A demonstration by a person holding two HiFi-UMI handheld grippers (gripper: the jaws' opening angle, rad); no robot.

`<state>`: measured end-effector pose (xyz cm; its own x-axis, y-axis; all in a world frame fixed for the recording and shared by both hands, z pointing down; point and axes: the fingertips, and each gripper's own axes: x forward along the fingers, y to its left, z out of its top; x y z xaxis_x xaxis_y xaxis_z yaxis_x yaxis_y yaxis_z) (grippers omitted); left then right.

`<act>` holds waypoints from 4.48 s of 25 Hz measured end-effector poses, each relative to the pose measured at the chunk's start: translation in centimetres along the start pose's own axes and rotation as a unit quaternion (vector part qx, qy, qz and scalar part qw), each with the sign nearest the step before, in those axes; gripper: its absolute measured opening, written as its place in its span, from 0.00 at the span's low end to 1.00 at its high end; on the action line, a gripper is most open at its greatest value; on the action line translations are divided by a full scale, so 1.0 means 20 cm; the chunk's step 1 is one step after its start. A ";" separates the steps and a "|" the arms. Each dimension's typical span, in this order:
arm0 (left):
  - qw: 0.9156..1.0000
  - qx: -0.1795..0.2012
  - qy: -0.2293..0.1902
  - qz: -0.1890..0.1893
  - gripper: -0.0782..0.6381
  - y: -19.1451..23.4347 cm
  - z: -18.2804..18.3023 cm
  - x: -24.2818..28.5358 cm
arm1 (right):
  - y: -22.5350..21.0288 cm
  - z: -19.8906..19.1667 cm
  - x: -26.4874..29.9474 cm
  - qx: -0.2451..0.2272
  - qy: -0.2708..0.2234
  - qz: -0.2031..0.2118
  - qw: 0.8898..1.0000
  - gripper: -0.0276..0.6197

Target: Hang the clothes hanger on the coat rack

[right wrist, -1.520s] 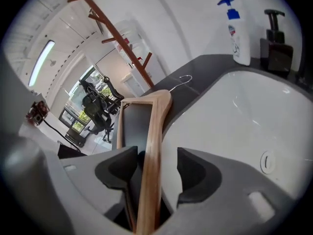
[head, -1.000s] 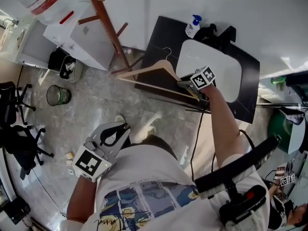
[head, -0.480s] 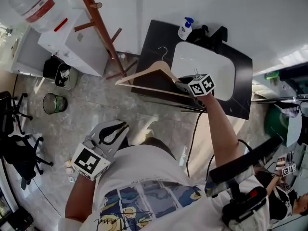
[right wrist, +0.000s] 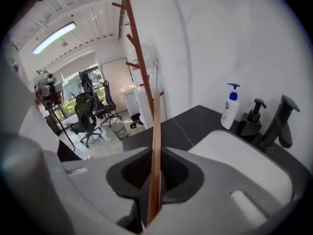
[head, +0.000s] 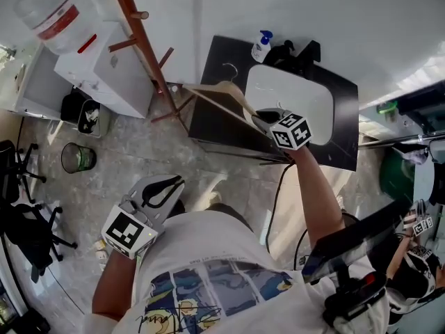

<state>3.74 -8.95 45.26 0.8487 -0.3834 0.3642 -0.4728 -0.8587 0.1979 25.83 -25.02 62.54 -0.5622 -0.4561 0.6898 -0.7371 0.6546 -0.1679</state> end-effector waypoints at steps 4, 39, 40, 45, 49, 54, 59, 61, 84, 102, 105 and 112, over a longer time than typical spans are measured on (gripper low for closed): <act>1.000 -0.004 -0.002 -0.004 0.16 -0.02 0.00 0.00 | -0.02 0.00 0.02 0.017 -0.003 0.004 1.000 0.12; 0.998 0.007 -0.065 0.001 0.16 0.10 0.04 -0.16 | 0.77 1.07 -0.60 -0.080 -0.158 0.132 0.975 0.12; 0.998 0.007 -0.068 0.001 0.16 0.11 0.05 -0.18 | 0.81 1.13 -0.61 -0.083 -0.163 0.136 0.974 0.12; 0.997 -0.002 -0.079 0.009 0.16 0.18 0.07 -0.27 | 0.96 1.41 -0.60 -0.102 -0.177 0.148 0.968 0.12; 0.995 -0.012 -0.093 0.019 0.16 0.26 0.07 -0.35 | 1.02 1.63 -0.53 -0.109 -0.187 0.141 0.966 0.12; 0.995 -0.007 -0.104 0.013 0.16 0.37 0.05 -0.44 | 1.07 1.89 -0.42 -0.097 -0.196 0.118 0.969 0.12; 0.995 0.001 -0.103 0.005 0.16 0.48 0.03 -0.52 | 1.02 2.04 -0.31 -0.061 -0.208 0.091 0.972 0.12; 0.995 0.004 -0.104 -0.001 0.16 0.52 0.03 -0.55 | 0.98 2.09 -0.28 -0.042 -0.215 0.079 0.972 0.12; 0.993 0.034 -0.089 -0.074 0.16 0.68 -0.03 -0.75 | 0.83 2.03 -0.02 0.041 -0.218 -0.039 0.974 0.12; 0.992 0.036 -0.089 -0.076 0.16 0.68 -0.07 -0.81 | 0.86 1.93 0.03 -0.028 -0.235 -0.113 0.965 0.21; 0.992 0.035 -0.081 -0.086 0.16 0.65 -0.08 -0.79 | 0.88 1.86 0.02 -0.028 -0.235 -0.117 0.965 0.23; 0.991 0.040 -0.073 -0.107 0.16 0.60 -0.07 -0.75 | 0.95 1.70 -0.05 -0.020 -0.237 -0.121 0.964 0.25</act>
<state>-15.02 -13.00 43.53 0.9557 -0.2290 0.1851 -0.2624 -0.9475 0.1826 -0.26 -32.62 34.68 -0.4910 -0.8162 0.3047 -0.8582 0.5133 -0.0080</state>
